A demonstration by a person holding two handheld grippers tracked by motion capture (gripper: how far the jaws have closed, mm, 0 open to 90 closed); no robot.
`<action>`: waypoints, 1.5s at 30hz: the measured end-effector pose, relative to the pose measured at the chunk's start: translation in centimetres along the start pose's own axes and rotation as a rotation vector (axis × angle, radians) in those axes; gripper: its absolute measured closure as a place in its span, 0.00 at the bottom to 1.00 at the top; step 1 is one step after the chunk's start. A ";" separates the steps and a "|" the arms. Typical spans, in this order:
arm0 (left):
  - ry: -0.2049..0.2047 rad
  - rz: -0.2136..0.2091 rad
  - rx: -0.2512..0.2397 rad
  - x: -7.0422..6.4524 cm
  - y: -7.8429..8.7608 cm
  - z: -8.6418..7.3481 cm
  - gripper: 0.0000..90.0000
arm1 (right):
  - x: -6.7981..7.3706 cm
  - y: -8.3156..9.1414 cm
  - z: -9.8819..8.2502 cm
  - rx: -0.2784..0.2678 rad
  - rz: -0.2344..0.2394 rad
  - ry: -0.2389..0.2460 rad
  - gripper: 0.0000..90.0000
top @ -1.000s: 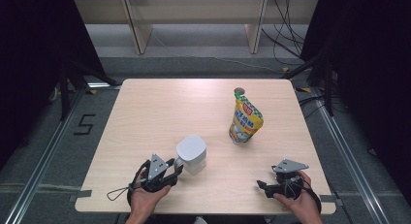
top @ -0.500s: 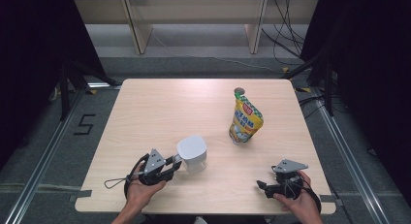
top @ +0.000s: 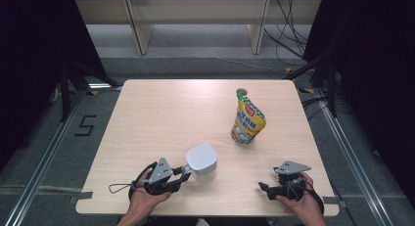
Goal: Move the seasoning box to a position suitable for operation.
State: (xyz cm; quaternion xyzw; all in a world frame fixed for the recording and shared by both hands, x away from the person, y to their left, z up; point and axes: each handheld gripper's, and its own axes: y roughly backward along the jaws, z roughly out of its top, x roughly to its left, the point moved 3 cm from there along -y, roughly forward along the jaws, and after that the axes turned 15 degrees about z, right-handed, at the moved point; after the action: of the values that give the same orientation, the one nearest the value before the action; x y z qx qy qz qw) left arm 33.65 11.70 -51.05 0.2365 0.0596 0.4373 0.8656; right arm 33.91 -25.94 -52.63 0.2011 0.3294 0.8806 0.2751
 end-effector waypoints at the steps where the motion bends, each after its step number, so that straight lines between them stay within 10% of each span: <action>1: -0.016 0.000 -0.003 0.0 0.1 0.0 0.76 | 0.0 0.0 0.0 0.000 0.000 0.000 0.23; 17: -0.084 -0.141 0.021 -1.7 1.6 -0.4 0.76 | 0.0 0.0 0.0 0.004 0.002 -0.004 0.23; 38: -0.071 -0.031 0.013 0.6 0.5 -0.1 0.76 | -0.3 -0.1 -0.2 0.006 0.011 0.013 0.23; 45: -0.018 -0.024 0.023 0.8 1.1 0.4 0.47 | -0.3 0.1 -0.3 0.008 0.013 -0.017 0.23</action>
State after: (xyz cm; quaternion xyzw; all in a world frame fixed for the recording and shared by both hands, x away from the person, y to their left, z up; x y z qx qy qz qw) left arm 33.46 12.71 -50.09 0.2496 0.0596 0.4241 0.8685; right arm 33.98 -26.29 -52.84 0.2120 0.3293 0.8793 0.2712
